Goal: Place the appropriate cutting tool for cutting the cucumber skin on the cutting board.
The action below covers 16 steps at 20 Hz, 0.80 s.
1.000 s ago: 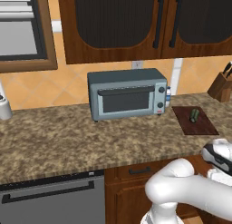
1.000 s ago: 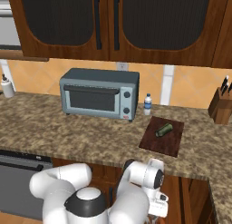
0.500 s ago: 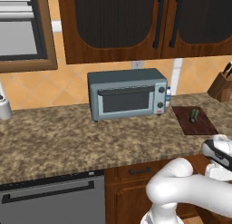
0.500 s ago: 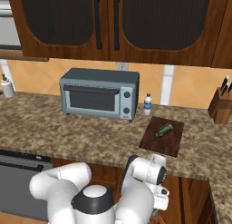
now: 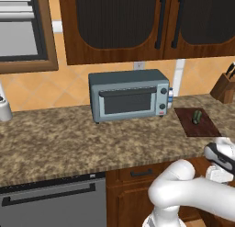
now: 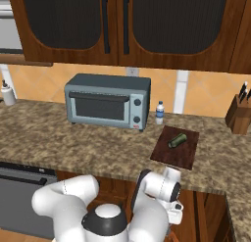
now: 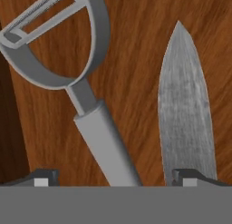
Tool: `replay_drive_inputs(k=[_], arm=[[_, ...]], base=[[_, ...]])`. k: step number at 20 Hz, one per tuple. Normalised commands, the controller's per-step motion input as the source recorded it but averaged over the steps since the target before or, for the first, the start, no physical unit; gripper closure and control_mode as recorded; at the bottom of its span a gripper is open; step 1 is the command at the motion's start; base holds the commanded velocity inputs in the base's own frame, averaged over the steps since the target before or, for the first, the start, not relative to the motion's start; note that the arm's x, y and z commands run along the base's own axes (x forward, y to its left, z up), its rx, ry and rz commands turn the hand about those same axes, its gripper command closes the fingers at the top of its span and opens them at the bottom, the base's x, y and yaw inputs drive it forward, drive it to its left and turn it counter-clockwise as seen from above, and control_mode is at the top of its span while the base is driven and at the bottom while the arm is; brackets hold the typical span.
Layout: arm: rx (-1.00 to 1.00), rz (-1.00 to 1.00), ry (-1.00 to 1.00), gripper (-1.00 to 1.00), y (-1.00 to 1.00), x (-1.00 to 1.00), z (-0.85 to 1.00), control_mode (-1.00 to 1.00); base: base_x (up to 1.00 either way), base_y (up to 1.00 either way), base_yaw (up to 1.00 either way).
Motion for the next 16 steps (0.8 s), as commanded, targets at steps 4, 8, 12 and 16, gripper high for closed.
replay_drive_inputs(k=[4, 8, 12, 16], arm=[[-0.01, 0.0, -0.02, -1.0, 0.04, 0.03, -0.1, -1.0], [-0.01, 0.0, 0.0, -1.0, 0.03, 0.01, -0.12, -1.0], [-0.01, 0.01, 0.0, -1.0, 0.09, 0.0, -0.18, -1.0], [0.0, 0.04, -0.04, -1.0, 0.24, -0.08, -0.24, -1.0]], base=[[0.0, 0.0, 0.0], [0.0, 0.0, 0.0], [0.0, 0.0, 0.0], [0.0, 0.0, 0.0]])
